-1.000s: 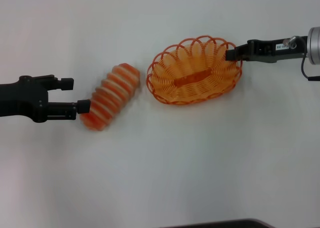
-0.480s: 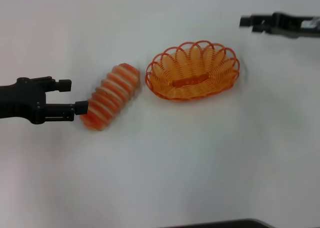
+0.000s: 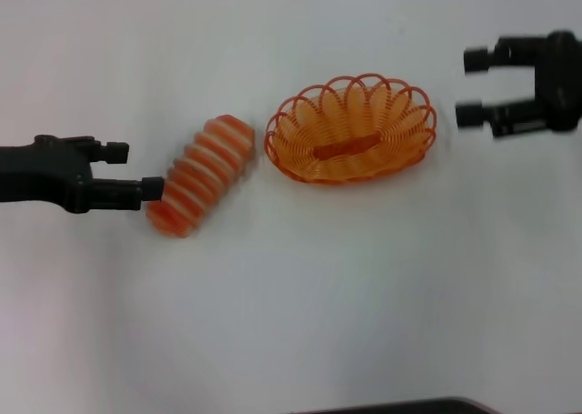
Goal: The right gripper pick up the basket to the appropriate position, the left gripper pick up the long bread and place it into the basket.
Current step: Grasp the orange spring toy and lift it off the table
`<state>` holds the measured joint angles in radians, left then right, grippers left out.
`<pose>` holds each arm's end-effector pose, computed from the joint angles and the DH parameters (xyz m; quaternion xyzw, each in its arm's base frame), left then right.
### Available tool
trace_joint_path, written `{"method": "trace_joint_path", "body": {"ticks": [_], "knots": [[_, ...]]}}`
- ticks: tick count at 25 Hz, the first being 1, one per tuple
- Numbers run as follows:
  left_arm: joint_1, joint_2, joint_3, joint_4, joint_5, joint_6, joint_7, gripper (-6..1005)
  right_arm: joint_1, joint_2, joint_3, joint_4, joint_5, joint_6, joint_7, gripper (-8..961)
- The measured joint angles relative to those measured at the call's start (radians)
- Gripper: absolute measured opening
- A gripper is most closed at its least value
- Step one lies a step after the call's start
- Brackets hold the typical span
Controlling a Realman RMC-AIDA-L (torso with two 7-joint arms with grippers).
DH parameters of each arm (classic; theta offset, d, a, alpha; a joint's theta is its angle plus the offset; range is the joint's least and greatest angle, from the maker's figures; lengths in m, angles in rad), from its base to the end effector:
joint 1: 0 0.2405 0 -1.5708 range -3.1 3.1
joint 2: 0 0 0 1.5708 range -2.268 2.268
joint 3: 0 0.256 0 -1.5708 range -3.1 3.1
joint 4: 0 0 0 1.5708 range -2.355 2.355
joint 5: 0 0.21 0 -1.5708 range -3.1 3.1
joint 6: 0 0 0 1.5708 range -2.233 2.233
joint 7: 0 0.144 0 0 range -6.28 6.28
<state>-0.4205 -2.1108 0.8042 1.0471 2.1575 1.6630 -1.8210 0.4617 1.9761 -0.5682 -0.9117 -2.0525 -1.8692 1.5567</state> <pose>-0.2612 0.3107 0.0269 -0.9351 -0.3136 -0.1334 0.0971 0.2730 0.3069 0.0913 -0.9452 0.2113 0.2206 0.1155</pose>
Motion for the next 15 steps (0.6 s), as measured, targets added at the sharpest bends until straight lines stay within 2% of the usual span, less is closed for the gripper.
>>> {"method": "trace_joint_path", "body": {"ticks": [3,5,8,15], "knots": [[-0.008,-0.043,0.039,0.115,0.086,-0.019,-0.070,862,0.003,0.008,-0.030,-0.056,-0.102,-0.047,-0.017,870],[-0.017,-0.055,0.133,0.174,0.145,-0.069,-0.157,862,0.011,0.014,-0.046,-0.074,-0.161,-0.057,-0.007,869],[-0.032,-0.053,0.288,0.205,0.194,-0.158,-0.296,862,0.015,0.020,-0.048,-0.076,-0.192,-0.034,0.001,867],[-0.084,-0.056,0.516,0.181,0.246,-0.319,-0.424,861,0.010,0.030,-0.044,-0.074,-0.196,0.010,-0.001,865]]}}
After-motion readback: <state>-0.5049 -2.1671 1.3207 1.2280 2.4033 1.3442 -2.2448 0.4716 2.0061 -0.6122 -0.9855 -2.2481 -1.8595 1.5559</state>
